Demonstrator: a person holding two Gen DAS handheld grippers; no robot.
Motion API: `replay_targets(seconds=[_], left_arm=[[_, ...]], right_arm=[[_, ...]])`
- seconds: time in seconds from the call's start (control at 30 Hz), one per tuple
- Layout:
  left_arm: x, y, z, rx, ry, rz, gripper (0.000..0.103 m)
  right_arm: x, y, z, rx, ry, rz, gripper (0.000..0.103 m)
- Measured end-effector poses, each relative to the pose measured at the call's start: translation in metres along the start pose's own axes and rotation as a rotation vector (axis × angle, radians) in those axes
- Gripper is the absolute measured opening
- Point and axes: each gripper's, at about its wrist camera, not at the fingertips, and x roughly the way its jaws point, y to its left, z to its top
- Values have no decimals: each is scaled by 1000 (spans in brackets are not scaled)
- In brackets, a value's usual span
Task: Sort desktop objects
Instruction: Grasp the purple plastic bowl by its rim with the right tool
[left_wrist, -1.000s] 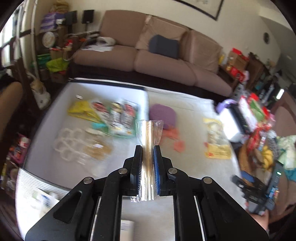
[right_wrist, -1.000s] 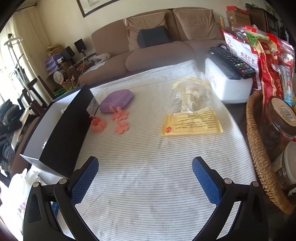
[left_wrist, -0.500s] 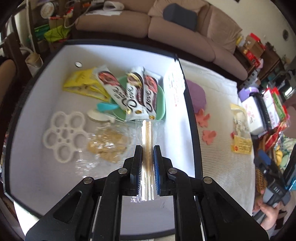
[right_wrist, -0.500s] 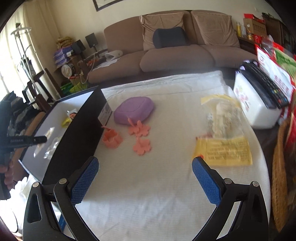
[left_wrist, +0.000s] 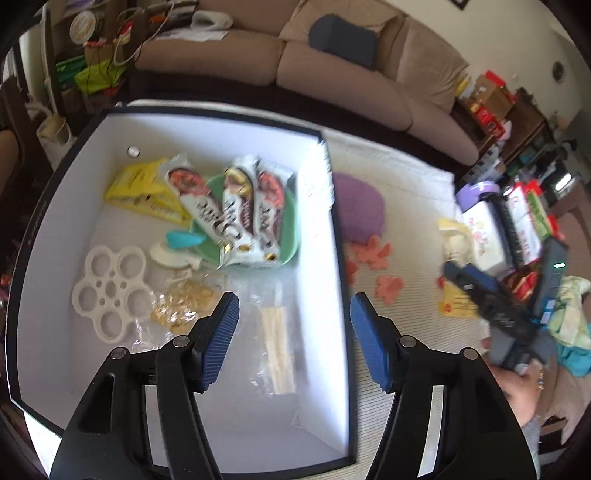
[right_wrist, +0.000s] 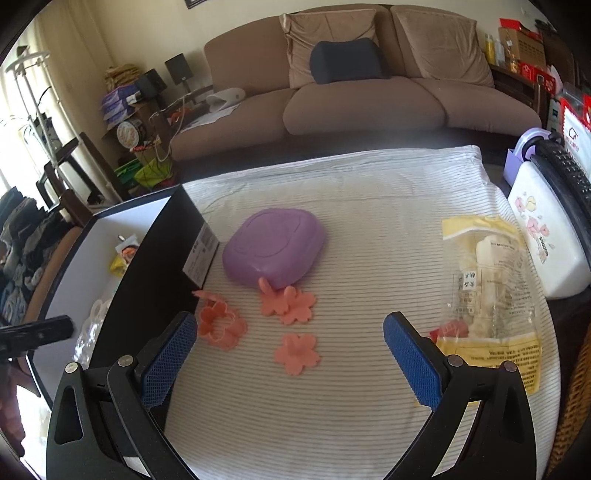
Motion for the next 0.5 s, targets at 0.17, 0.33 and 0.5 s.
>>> replay_targets(seconds=[0.17, 0.33, 0.5], left_arm=[[-25, -26, 6, -2, -58, -105, 60], [-42, -43, -9, -62, -127, -168, 61], [-46, -64, -64, -101, -189, -239, 65]], right_arm=[[21, 2, -13, -87, 33, 0, 98], [42, 6, -24, -119, 55, 9, 79], [46, -4, 10, -32, 17, 79, 81]])
